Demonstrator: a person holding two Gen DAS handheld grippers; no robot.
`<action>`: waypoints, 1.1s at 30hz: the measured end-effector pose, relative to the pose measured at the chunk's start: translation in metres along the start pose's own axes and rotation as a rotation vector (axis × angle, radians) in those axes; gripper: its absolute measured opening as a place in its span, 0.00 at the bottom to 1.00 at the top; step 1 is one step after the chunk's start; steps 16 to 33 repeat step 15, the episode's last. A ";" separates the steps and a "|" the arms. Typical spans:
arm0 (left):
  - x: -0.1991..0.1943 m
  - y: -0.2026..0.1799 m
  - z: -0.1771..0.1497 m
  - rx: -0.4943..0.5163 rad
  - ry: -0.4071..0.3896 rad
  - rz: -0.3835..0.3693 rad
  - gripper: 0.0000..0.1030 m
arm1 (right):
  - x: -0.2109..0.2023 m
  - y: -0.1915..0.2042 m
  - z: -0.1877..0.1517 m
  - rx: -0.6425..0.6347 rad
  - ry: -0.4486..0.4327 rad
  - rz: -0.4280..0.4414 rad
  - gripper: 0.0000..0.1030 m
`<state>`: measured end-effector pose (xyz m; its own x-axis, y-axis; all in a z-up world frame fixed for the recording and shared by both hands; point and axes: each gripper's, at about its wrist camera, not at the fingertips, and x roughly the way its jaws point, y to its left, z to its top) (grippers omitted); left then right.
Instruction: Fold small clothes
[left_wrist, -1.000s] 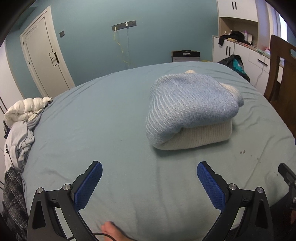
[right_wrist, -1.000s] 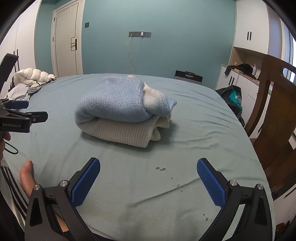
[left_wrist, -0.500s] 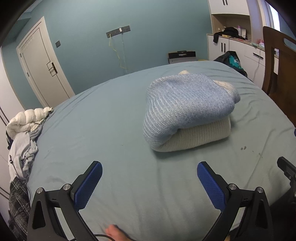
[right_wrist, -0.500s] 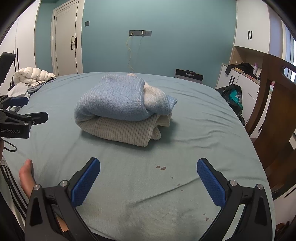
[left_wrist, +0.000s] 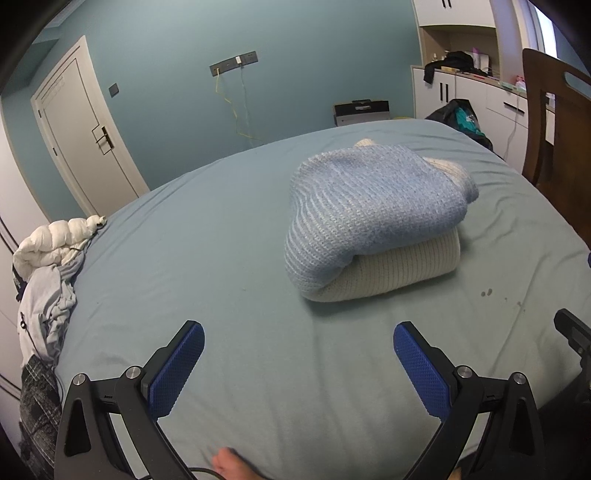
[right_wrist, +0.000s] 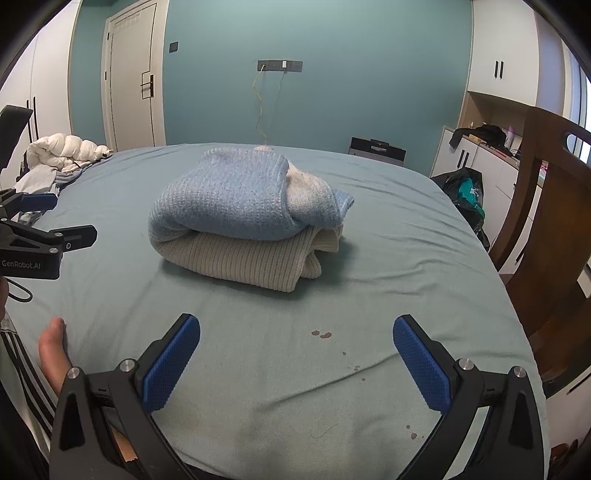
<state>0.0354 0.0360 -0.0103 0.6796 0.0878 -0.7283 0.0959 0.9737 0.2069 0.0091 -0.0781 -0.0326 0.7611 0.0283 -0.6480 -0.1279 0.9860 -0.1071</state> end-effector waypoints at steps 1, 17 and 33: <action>0.000 0.000 0.000 -0.001 0.002 -0.001 1.00 | 0.000 0.000 0.000 0.001 0.001 0.000 0.99; 0.000 0.003 0.001 0.006 -0.003 -0.017 1.00 | -0.002 0.003 0.001 -0.002 0.004 -0.006 0.99; 0.000 0.003 0.001 0.006 -0.003 -0.017 1.00 | -0.002 0.003 0.001 -0.002 0.004 -0.006 0.99</action>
